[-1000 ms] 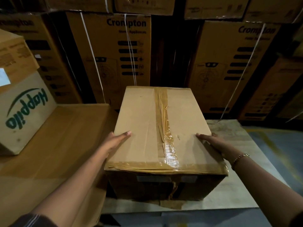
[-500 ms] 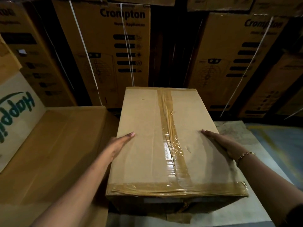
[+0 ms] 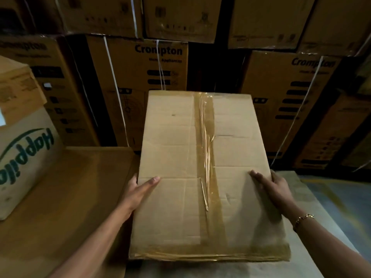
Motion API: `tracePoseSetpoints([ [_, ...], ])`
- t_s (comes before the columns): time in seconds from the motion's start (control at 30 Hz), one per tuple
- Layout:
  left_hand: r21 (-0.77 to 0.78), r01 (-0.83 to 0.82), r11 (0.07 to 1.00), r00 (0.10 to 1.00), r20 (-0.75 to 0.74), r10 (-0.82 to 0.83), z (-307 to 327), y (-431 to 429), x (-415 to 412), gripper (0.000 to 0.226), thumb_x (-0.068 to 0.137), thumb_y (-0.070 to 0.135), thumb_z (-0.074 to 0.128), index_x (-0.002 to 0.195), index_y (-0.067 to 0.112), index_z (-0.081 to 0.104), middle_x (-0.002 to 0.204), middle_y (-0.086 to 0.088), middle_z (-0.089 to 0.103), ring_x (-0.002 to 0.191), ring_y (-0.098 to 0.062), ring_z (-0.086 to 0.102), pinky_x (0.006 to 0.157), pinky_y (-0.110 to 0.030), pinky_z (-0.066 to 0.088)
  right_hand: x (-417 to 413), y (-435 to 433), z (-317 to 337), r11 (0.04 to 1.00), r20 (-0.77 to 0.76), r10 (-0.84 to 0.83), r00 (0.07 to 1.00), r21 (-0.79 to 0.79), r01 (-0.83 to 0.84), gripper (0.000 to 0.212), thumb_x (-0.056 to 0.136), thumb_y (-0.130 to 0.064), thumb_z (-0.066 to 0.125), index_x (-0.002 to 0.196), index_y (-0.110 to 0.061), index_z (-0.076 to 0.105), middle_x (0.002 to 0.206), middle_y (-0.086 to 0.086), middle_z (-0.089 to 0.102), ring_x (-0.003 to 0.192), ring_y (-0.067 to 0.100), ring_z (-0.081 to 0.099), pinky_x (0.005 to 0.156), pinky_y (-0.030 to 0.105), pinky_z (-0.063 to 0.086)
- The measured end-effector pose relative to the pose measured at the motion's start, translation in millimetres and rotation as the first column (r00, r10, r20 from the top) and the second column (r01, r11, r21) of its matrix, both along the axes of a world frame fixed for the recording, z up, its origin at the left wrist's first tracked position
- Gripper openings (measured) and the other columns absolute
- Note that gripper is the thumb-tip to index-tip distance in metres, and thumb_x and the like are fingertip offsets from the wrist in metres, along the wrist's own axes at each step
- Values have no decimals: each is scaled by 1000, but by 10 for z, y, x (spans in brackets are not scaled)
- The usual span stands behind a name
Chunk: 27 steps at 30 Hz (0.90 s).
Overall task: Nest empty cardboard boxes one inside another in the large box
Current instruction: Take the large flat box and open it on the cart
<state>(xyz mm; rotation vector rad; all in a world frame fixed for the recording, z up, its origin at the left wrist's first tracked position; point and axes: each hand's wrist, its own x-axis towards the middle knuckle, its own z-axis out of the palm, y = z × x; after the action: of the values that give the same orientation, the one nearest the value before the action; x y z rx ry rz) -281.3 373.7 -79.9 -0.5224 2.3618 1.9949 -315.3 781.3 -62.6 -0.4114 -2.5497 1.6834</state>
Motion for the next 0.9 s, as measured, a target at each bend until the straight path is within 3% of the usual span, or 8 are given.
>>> tracePoseSetpoints([
  [0.1, 19, 23, 1000, 999, -46, -22, -44, -2, 151, 107, 28, 79, 84, 119, 31, 57, 106, 8, 71, 95, -9, 69, 82, -32, 56, 174, 106, -78, 998, -96, 10, 995, -65, -16, 78, 72, -65, 77, 135, -24, 54, 123, 2, 65, 101, 11, 61, 82, 36, 53],
  [0.17, -1, 62, 998, 998, -25, -62, -60, 63, 295, 93, 38, 70, 87, 116, 33, 54, 106, 13, 67, 98, -6, 65, 88, -33, 54, 331, 211, -214, 996, -55, 31, 998, -88, -35, 88, 67, -69, 77, 141, -31, 47, 126, -4, 59, 108, 16, 60, 81, 36, 55],
  [0.23, -38, 53, 998, 998, -41, -55, -145, 116, 427, 77, 47, 63, 90, 110, 33, 56, 104, 15, 67, 97, -3, 64, 90, -34, 53, 492, 328, -351, 994, -13, 74, 997, -84, -75, 86, 75, -63, 77, 147, -36, 39, 134, -4, 53, 117, 23, 57, 87, 42, 55],
  [0.3, -70, 23, 997, 998, -59, -27, -236, 139, 544, 79, 44, 66, 88, 109, 33, 59, 105, 14, 68, 98, -2, 64, 90, -32, 53, 618, 406, -435, 995, -3, 81, 997, -64, -81, 86, 76, -56, 75, 149, -33, 37, 138, -1, 52, 121, 26, 55, 87, 40, 56],
  [0.4, -113, 33, 993, 998, -51, -39, -333, 175, 733, 79, 64, 45, 90, 131, 23, 52, 117, 7, 63, 112, -13, 60, 96, -29, 46, 790, 405, -421, 994, -35, 110, 993, -18, -110, 85, 74, -51, 74, 148, -26, 40, 131, -2, 54, 115, 22, 56, 79, 29, 53],
  [0.53, -200, 26, 979, 996, -73, -41, -350, 193, 811, 79, 70, 32, 86, 139, 16, 50, 121, 3, 61, 120, -18, 56, 98, -28, 43, 891, 426, -370, 988, -60, 146, 987, 67, -142, 91, 69, -68, 73, 144, -25, 44, 124, -6, 57, 112, 20, 59, 85, 40, 58],
  [0.8, -328, 44, 944, 998, -20, -54, -530, 222, 1245, 108, 60, 48, 88, 149, 18, 35, 144, -3, 52, 132, -23, 50, 110, -40, 42, 1347, 492, -589, 983, -73, 171, 983, 86, -164, 73, 73, -51, 76, 136, -30, 44, 125, -4, 57, 113, 16, 54, 91, 39, 55],
  [0.9, -410, 30, 912, 998, -32, -47, -483, 247, 1163, 118, 50, 73, 82, 147, 21, 38, 142, -3, 55, 129, -24, 53, 108, -43, 44, 1199, 533, -532, 971, -62, 172, 983, 177, -159, 73, 77, -55, 75, 136, -26, 45, 133, 4, 60, 114, 22, 59, 90, 45, 57],
])
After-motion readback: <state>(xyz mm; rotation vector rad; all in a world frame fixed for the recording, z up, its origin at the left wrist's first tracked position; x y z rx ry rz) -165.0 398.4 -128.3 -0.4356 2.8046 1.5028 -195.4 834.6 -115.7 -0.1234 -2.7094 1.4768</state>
